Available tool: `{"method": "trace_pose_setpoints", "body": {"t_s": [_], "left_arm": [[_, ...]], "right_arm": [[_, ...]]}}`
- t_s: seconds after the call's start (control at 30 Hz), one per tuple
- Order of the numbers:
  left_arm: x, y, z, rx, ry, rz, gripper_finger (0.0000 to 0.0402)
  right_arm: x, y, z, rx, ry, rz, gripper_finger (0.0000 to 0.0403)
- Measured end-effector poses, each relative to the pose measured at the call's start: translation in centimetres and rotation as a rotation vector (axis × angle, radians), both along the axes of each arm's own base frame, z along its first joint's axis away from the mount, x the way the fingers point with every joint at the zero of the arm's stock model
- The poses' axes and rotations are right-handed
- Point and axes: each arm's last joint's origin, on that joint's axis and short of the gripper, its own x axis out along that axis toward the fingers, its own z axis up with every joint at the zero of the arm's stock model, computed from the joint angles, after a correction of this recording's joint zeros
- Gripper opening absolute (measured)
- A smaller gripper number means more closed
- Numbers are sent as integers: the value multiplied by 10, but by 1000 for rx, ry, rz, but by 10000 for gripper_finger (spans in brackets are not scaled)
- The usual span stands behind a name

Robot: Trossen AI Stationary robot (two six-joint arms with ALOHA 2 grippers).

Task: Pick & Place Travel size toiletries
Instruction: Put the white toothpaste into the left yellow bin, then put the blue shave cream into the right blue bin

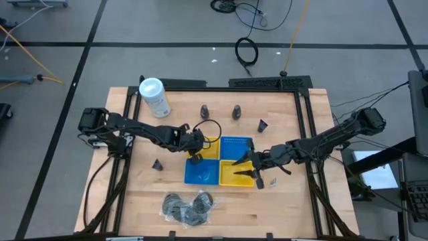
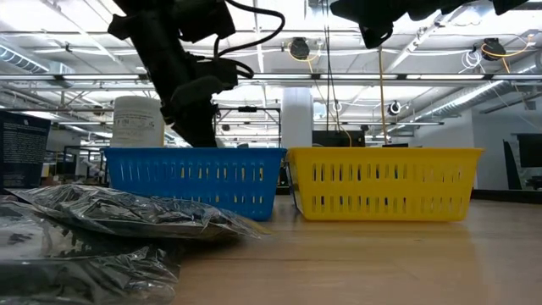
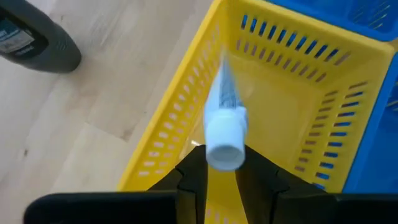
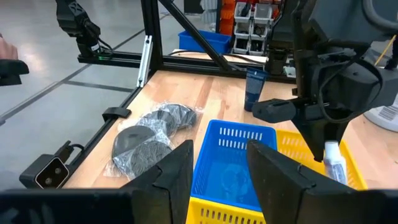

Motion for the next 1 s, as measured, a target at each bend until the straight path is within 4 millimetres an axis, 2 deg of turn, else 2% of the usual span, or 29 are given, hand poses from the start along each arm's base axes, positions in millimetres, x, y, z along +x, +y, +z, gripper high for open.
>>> {"method": "trace_pose_setpoints", "body": {"t_s": [0.33, 0.7, 0.83, 1.0], "left_arm": [[-1, 1, 0, 37, 14, -11, 76], [-10, 0, 17, 46, -1, -31, 78], [-17, -6, 23, 4, 8, -70, 92], [-28, -18, 34, -127, 2, -108, 135]], "right_arm": [[0, 0, 0, -1, 2, 0, 141], [-2, -1, -6, -7, 19, 0, 141], [-2, -1, -6, -5, 13, -1, 141], [-2, -1, -6, -5, 13, 0, 141]]}}
